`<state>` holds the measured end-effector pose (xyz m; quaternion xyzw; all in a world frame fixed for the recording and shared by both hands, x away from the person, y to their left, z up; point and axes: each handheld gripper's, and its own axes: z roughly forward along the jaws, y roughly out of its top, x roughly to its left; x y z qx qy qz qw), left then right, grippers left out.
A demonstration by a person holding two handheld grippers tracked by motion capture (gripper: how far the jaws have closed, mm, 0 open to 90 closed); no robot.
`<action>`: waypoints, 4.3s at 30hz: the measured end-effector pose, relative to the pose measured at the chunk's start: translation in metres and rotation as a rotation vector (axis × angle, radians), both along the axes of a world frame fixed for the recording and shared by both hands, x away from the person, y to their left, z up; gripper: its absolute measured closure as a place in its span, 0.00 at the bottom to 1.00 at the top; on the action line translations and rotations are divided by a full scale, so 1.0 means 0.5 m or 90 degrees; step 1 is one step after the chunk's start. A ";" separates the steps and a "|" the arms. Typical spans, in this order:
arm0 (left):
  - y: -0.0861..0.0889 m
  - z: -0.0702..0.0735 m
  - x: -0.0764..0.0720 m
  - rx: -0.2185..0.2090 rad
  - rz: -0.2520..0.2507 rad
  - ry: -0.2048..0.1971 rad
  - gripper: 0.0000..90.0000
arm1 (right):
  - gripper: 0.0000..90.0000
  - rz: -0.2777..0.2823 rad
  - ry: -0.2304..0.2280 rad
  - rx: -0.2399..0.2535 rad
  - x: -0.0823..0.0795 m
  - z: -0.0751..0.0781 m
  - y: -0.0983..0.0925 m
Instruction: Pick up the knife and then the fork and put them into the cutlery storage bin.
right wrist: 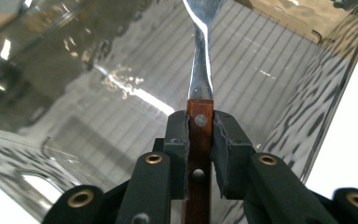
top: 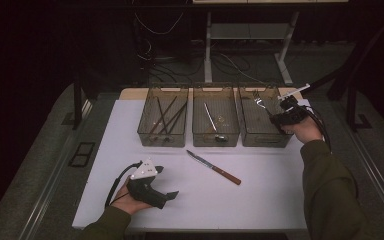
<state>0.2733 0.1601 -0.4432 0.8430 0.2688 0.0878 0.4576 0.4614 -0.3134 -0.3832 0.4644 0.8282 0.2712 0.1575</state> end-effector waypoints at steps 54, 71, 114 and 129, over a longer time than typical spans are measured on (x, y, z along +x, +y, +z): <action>-0.002 0.002 -0.004 -0.005 0.005 -0.001 0.00 | 0.54 0.223 0.099 -0.015 -0.178 0.005 0.263; -0.002 0.004 -0.007 -0.010 0.003 -0.005 0.00 | 0.63 0.306 0.202 -0.129 -0.163 -0.043 0.398; -0.002 0.005 -0.007 -0.012 0.001 -0.006 0.00 | 0.86 0.337 0.185 -0.170 -0.170 -0.036 0.397; 0.000 0.006 -0.007 -0.009 -0.004 -0.009 0.00 | 0.86 0.303 0.107 -0.022 -0.185 -0.012 0.279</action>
